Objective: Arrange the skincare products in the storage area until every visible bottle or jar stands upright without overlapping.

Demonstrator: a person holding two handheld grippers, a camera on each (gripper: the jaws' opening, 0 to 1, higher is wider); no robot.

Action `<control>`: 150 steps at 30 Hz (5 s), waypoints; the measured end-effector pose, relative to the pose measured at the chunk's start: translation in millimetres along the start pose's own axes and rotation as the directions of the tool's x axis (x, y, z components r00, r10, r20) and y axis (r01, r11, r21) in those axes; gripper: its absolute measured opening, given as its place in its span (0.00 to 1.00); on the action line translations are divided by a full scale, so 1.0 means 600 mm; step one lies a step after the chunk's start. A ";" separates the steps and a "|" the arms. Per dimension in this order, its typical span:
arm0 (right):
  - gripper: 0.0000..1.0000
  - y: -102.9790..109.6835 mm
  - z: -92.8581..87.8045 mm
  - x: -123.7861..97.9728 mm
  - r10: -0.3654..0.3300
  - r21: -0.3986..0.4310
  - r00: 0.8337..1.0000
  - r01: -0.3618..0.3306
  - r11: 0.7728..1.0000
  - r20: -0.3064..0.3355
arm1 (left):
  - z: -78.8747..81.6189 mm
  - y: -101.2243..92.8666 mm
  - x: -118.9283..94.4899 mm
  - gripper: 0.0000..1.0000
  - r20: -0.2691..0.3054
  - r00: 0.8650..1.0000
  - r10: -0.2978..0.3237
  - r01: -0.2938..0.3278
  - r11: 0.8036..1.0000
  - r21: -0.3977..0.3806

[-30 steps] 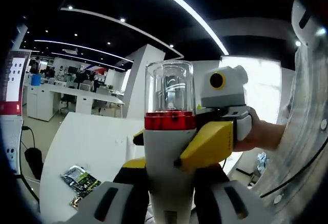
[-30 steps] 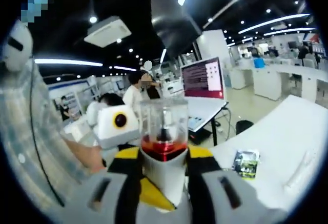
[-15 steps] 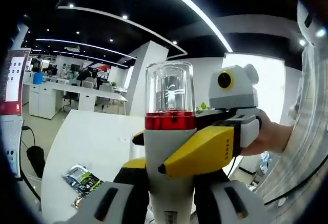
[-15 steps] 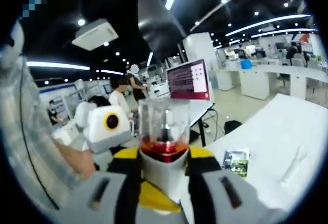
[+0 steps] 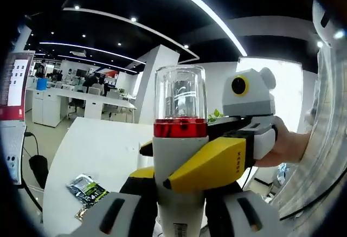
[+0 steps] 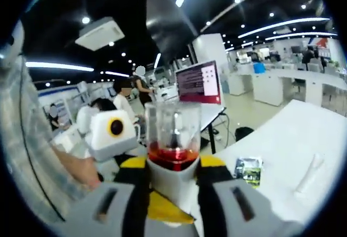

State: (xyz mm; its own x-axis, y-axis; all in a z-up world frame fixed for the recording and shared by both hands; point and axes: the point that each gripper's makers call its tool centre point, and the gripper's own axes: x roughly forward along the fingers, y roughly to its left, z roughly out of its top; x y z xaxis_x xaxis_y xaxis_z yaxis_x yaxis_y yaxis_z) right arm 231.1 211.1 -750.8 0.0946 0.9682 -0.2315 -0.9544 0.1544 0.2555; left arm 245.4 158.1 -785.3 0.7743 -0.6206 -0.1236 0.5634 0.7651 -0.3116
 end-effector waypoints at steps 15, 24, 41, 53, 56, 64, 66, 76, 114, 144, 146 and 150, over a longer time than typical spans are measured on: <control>0.31 -0.099 0.021 -0.100 -0.190 0.019 0.979 0.189 0.982 0.076 | -0.047 0.033 0.031 0.64 -0.013 0.998 0.068 -0.068 0.998 -0.007; 0.31 -0.204 -0.003 -0.210 -0.369 0.111 0.926 0.360 0.926 0.081 | -0.181 0.123 0.037 0.90 -0.216 0.941 0.260 -0.216 0.954 0.210; 0.32 -0.399 -0.026 -0.282 -0.541 0.186 0.840 0.526 0.830 0.038 | -0.222 0.153 0.070 0.87 -0.191 0.919 0.345 -0.277 0.909 0.312; 0.31 -0.501 -0.154 -0.258 -0.578 0.241 0.811 0.582 0.777 -0.095 | -0.221 0.148 0.071 0.83 -0.173 0.924 0.342 -0.271 0.901 0.338; 0.31 -0.514 -0.183 -0.253 -0.573 0.241 0.809 0.587 0.773 -0.131 | -0.226 0.148 0.072 0.82 -0.190 0.920 0.343 -0.266 0.902 0.339; 0.31 -0.560 -0.213 -0.248 -0.576 0.183 0.800 0.600 0.779 -0.169 | -0.238 0.150 0.074 0.78 -0.224 0.908 0.354 -0.266 0.900 0.344; 0.31 -0.569 -0.215 -0.246 -0.578 0.167 0.797 0.602 0.780 -0.174 | -0.240 0.150 0.074 0.78 -0.226 0.908 0.354 -0.265 0.901 0.344; 0.31 -0.610 -0.222 -0.232 -0.589 0.100 0.787 0.611 0.786 -0.184 | -0.248 0.152 0.074 0.78 -0.247 0.901 0.358 -0.262 0.900 0.349; 0.32 -0.661 -0.256 -0.198 -0.616 0.009 0.768 0.627 0.779 -0.177 | -0.253 0.163 0.071 0.77 -0.270 0.890 0.367 -0.281 0.908 0.310; 0.33 -0.689 -0.236 -0.163 -0.648 0.002 0.758 0.650 0.760 -0.073 | -0.262 0.162 0.070 0.75 -0.292 0.883 0.368 -0.270 0.906 0.327; 0.33 -0.688 -0.237 -0.164 -0.648 0.000 0.758 0.650 0.760 -0.072 | -0.264 0.162 0.070 0.74 -0.298 0.881 0.368 -0.267 0.906 0.329; 0.33 -0.686 -0.239 -0.165 -0.641 0.002 0.763 0.643 0.765 -0.082 | -0.264 0.161 0.070 0.74 -0.300 0.881 0.365 -0.262 0.906 0.333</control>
State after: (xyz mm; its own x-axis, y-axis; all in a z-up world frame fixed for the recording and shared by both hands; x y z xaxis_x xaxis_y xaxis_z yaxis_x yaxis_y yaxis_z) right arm 574.2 23.6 -967.6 0.6610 0.6237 -0.4173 -0.6691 0.7416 0.0484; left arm 286.8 178.7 -969.8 0.8018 -0.3189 -0.5053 0.4034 0.9128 0.0641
